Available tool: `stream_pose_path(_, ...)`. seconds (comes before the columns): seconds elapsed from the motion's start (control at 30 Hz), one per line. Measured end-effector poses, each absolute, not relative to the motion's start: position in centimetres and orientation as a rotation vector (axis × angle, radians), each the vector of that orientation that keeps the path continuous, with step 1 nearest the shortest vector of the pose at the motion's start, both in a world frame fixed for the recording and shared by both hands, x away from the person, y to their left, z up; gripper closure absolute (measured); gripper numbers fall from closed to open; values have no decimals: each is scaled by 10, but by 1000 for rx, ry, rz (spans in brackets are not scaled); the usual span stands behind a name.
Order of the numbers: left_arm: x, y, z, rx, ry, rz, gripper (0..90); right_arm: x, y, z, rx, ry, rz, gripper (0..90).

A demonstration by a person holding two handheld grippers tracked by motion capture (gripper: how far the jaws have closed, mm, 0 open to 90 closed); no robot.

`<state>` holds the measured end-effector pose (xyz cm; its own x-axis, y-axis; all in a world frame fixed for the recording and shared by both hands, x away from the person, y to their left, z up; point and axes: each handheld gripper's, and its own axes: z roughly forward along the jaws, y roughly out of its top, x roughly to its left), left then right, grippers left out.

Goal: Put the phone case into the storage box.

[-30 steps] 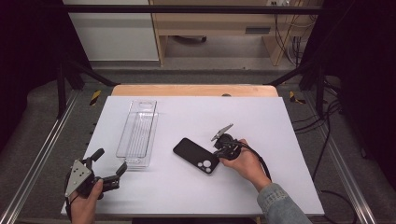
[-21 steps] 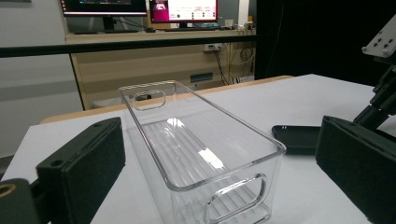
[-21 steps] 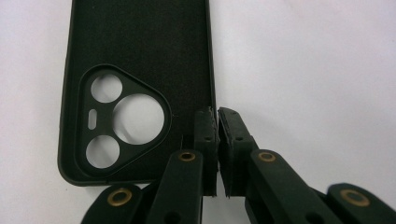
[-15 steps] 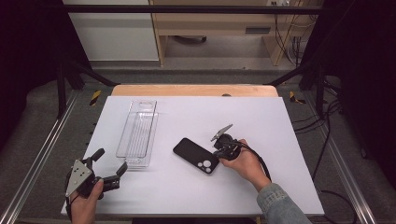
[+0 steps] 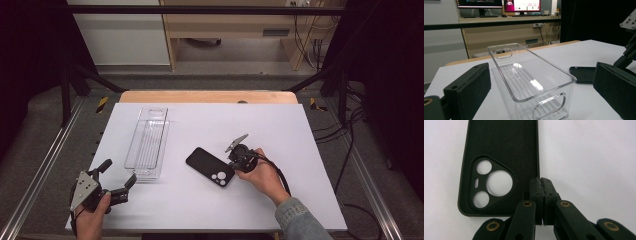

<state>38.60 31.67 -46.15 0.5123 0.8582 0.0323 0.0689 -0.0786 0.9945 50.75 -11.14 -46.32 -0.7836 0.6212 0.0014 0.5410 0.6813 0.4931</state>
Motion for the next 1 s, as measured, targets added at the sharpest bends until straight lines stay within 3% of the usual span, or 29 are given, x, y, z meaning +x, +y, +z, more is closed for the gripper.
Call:
stream_pose_path(0.37,386,317,-462,1519,838,799,10,503,-115,-448,899,2711,758,895)
stream_pose_path(0.8,383,320,-461,1526,853,824,10,488,-124,-389,796,2649,802,896)
stream_pose_path(1.0,376,304,-459,1645,809,904,10,483,-125,-367,713,2623,763,896)
